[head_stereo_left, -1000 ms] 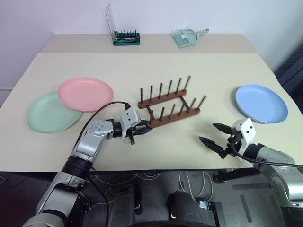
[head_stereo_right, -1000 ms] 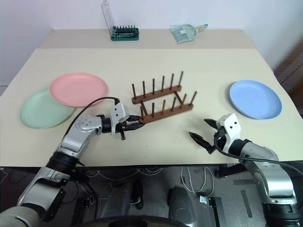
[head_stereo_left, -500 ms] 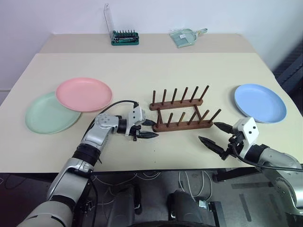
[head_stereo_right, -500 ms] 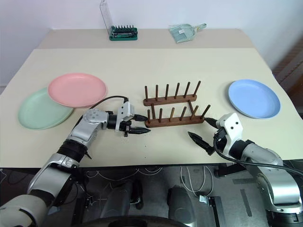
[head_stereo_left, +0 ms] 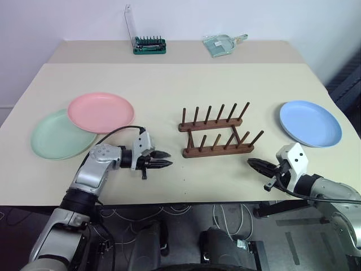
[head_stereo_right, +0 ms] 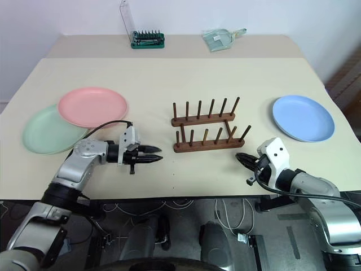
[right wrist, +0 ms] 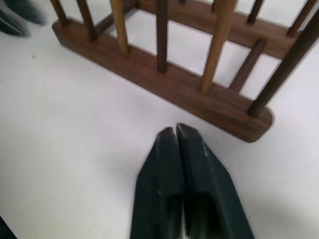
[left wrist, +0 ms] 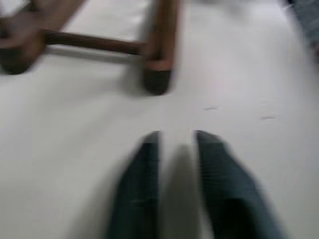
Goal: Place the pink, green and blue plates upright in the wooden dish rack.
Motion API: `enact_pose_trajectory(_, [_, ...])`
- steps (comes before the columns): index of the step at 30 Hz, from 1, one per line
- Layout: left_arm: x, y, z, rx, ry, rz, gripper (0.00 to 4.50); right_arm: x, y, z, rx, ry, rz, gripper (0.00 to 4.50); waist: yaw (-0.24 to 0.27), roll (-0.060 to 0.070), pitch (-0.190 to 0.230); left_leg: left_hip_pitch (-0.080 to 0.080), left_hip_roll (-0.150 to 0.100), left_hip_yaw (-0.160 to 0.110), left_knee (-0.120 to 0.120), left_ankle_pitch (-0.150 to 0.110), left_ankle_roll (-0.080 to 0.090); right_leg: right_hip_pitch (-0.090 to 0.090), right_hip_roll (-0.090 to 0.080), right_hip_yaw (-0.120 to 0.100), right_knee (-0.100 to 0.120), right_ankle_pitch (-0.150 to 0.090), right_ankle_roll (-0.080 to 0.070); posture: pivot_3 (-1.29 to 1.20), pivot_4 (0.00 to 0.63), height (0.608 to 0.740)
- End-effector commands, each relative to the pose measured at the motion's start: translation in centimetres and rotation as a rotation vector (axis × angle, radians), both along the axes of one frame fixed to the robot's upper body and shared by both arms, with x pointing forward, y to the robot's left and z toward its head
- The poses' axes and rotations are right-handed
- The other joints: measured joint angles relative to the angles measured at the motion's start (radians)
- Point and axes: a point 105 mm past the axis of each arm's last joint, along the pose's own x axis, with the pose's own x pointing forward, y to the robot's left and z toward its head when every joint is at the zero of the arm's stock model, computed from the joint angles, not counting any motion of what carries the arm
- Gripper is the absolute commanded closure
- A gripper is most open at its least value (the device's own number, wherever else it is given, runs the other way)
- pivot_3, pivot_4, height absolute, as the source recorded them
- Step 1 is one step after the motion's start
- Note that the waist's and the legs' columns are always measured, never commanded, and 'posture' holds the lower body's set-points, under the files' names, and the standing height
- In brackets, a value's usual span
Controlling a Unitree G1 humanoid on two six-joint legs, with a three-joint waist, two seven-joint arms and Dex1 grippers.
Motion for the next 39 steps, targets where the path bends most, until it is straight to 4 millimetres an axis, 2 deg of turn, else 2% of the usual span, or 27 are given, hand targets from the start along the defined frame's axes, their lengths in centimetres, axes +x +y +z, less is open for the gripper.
enact_pose_trajectory(1, [-1.4,-2.4,1.0,-0.019,-0.024,-0.078,4.44,0.5,-0.1,-0.1,-0.042,-0.011,0.006,4.50,0.000,0.000,0.000,0.000,0.000,0.000,0.000,0.000,0.000,0.000,0.000,0.000,0.000,0.000,0.000,0.00,0.150,0.732])
enact_pose_trajectory(4, [-0.3,-4.2,-0.1,0.023,-0.057,-0.005,4.44,1.1,-1.0,-1.5,-0.123,0.025,-0.037,4.50,0.001,0.000,0.000,0.000,0.000,0.000,0.000,0.000,0.000,0.001,0.001,0.000,0.000,0.000,0.000,0.00,0.150,0.732])
enact_pose_trajectory(7, [0.2,-4.6,-0.1,0.007,-0.053,0.029,4.44,1.8,-1.3,-2.3,-0.144,0.020,-0.064,4.50,-0.002,0.000,0.000,0.000,0.000,0.000,0.000,0.000,0.000,0.000,0.001,0.000,0.000,0.000,0.000,0.00,0.150,0.732])
enact_pose_trajectory(12, [2.7,-4.1,-0.7,0.031,-0.128,0.165,4.44,3.4,-1.1,-2.4,-0.145,-0.029,-0.090,4.50,-0.004,0.000,0.000,0.002,0.001,0.000,0.001,0.001,-0.001,0.001,0.002,0.000,0.001,0.000,0.000,0.00,0.150,0.732])
enact_pose_trajectory(21, [5.3,-3.6,-0.4,-0.010,-0.183,0.340,4.44,6.1,-1.5,-1.7,-0.167,-0.098,-0.123,4.50,-0.005,0.000,0.000,0.002,0.000,0.000,0.001,0.001,-0.001,0.002,0.001,0.000,0.002,0.000,0.000,0.00,0.150,0.732])
enact_pose_trajectory(30, [6.0,-3.6,-0.1,-0.015,-0.198,0.360,4.44,8.2,-1.7,-1.1,-0.182,-0.155,-0.140,4.50,-0.003,0.000,0.000,0.002,0.000,0.001,0.001,0.001,-0.001,0.002,0.002,0.000,0.001,0.000,0.001,0.00,0.150,0.732])
enact_pose_trajectory(39, [6.5,-3.5,0.2,-0.021,-0.208,0.387,4.44,8.2,-1.6,-1.0,-0.183,-0.162,-0.124,4.50,-0.003,0.000,0.000,0.002,0.000,0.001,0.001,0.001,-0.001,0.002,0.002,0.000,0.002,0.000,0.001,0.00,0.150,0.732])
